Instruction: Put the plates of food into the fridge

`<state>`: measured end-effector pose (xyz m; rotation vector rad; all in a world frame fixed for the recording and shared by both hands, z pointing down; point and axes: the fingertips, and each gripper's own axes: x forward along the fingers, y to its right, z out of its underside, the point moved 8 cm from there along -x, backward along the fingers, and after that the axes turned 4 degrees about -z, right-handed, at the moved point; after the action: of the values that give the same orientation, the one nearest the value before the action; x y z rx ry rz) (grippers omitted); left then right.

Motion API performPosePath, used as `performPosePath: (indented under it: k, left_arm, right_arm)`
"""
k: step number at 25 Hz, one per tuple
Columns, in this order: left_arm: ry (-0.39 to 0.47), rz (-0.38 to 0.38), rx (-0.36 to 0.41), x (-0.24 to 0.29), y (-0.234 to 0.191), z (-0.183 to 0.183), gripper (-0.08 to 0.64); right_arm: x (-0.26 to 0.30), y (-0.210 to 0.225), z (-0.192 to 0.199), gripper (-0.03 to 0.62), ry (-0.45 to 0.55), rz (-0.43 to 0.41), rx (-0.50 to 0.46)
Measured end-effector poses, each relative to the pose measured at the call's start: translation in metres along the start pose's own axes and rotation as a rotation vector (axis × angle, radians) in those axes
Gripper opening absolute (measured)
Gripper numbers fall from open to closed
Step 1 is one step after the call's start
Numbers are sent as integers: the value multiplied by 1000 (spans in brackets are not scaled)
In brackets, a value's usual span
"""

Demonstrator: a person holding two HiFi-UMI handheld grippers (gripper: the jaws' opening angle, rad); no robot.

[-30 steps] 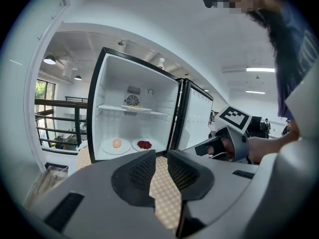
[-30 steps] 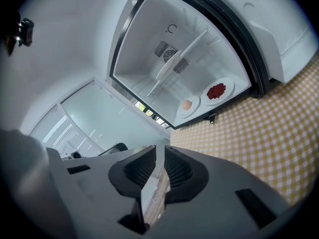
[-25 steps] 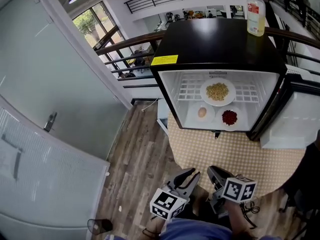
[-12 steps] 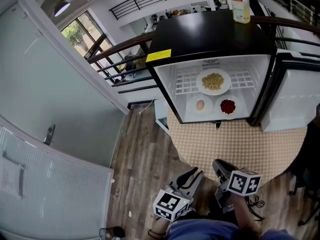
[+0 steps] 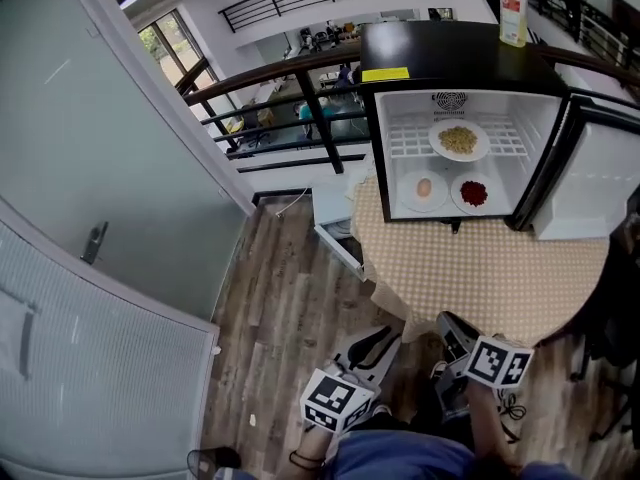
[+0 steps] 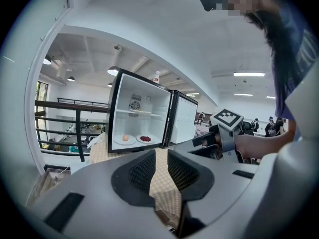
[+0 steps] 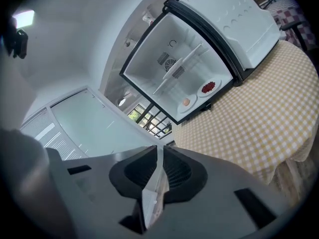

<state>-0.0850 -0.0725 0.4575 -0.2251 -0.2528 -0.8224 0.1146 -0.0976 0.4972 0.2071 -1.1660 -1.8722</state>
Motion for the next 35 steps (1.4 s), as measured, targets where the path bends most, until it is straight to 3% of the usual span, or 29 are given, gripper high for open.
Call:
performPosePath:
  k: [13,21,35]
  left_arm:
    - [36,105,1,-87,6,38,83]
    - [56,161,0,-113,21,55,83]
    - [59,212,-25,-131,35,75,83]
  right_arm:
    - [-43,-52,104,48,52,42,3]
    - [-66,-58,154,48,50,39,11]
    - [-89,-68,190,37,10,68,-11]
